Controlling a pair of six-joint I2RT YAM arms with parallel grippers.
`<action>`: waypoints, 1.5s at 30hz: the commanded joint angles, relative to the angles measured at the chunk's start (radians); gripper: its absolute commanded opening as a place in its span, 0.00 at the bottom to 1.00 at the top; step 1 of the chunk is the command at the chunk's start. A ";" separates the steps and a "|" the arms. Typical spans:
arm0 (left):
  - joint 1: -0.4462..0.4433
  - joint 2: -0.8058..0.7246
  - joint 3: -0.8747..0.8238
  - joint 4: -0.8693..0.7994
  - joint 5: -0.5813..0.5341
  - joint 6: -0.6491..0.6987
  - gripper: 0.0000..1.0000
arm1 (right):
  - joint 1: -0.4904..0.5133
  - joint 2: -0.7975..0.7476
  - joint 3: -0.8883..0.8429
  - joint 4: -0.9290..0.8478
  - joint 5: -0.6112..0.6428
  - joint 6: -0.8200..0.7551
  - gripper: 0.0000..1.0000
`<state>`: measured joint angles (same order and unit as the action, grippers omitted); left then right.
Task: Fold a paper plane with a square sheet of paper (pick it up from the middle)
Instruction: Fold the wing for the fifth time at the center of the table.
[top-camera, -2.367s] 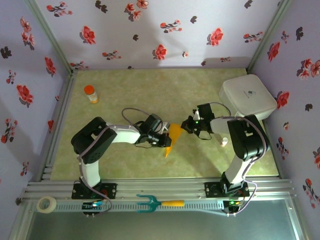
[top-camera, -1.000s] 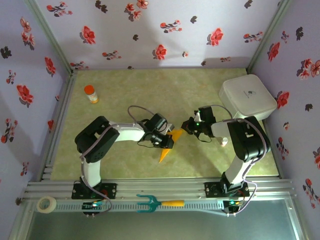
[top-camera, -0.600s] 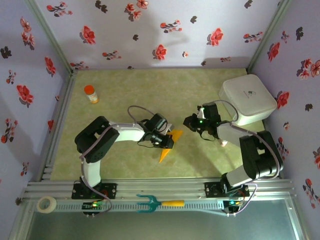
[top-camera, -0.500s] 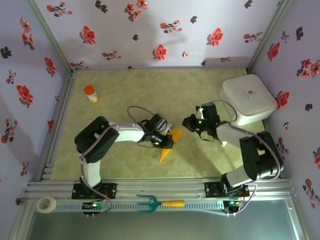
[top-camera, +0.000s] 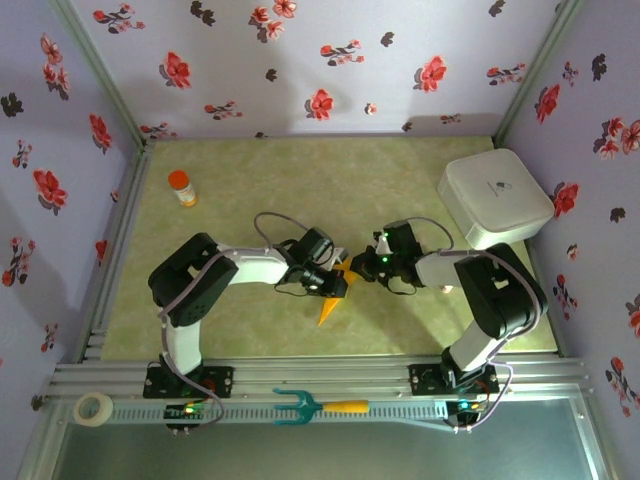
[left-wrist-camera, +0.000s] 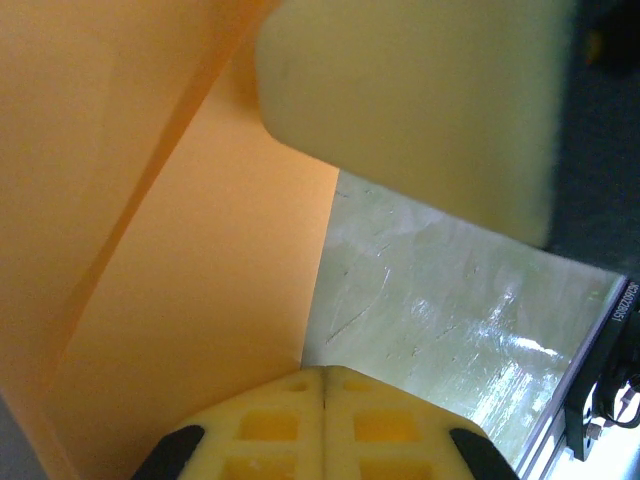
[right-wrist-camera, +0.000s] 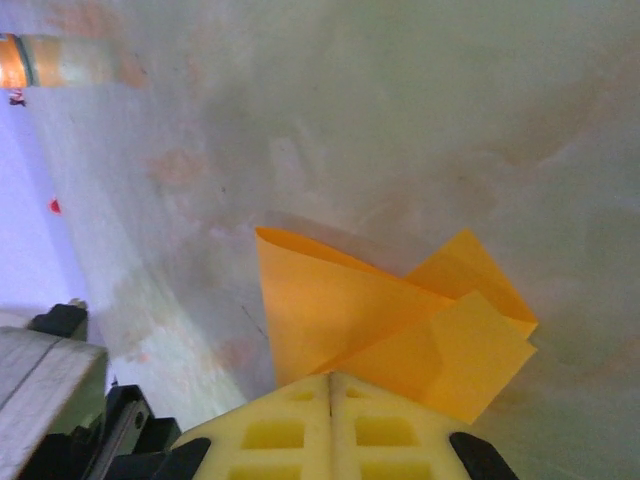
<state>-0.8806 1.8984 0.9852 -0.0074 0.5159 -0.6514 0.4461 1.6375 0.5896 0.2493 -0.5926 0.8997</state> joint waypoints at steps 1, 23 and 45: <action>0.005 -0.012 -0.023 -0.046 -0.053 0.001 0.07 | 0.006 0.017 -0.003 -0.073 0.079 -0.032 0.01; -0.032 -0.111 -0.107 -0.179 -0.083 0.031 0.09 | -0.001 0.070 0.013 -0.160 0.171 -0.082 0.00; -0.034 -0.042 -0.031 -0.165 -0.049 0.021 0.12 | -0.003 0.080 0.012 -0.152 0.165 -0.080 0.00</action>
<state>-0.9062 1.8469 0.9852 -0.1226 0.4492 -0.6403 0.4461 1.6611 0.6144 0.1860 -0.5388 0.8379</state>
